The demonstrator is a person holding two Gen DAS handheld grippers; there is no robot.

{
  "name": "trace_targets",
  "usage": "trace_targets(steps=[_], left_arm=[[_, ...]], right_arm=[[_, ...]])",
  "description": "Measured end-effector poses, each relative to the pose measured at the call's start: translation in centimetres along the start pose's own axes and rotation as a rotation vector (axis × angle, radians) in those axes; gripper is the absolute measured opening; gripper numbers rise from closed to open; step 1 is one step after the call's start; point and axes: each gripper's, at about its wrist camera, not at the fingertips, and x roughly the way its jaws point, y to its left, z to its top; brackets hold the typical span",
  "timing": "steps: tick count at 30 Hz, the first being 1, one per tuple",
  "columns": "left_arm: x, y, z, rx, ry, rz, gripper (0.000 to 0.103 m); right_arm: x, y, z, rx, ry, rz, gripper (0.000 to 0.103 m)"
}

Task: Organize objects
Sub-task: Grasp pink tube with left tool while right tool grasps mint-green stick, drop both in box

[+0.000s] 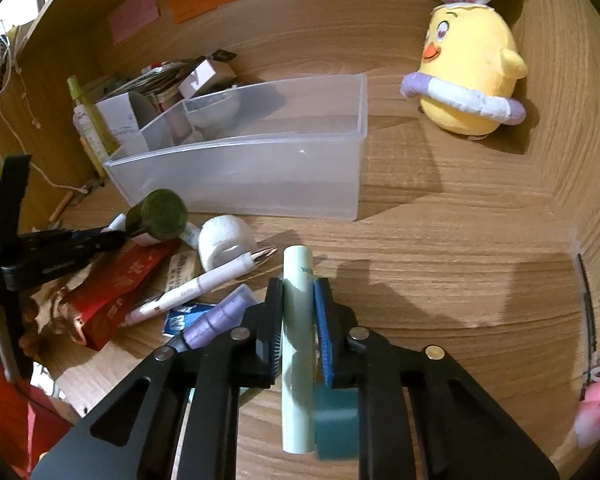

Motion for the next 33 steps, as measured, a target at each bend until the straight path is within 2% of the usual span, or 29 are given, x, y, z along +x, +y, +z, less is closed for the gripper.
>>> trace_targets(steps=[6,19,33], left_arm=[[-1.8,1.1,-0.1,-0.049,-0.057,0.001,0.020],[-8.0,1.7,2.1,-0.105,-0.254,-0.024,0.020],[-12.0,0.3,6.7,-0.096,-0.400,-0.048,0.019]], right_arm=[[-0.5,-0.2,0.4,0.007,-0.028,-0.004,0.014],[-4.5,-0.9,2.9,0.026,-0.160,-0.010,0.014],[-8.0,0.7,8.8,-0.064,-0.327,-0.031,0.014]])
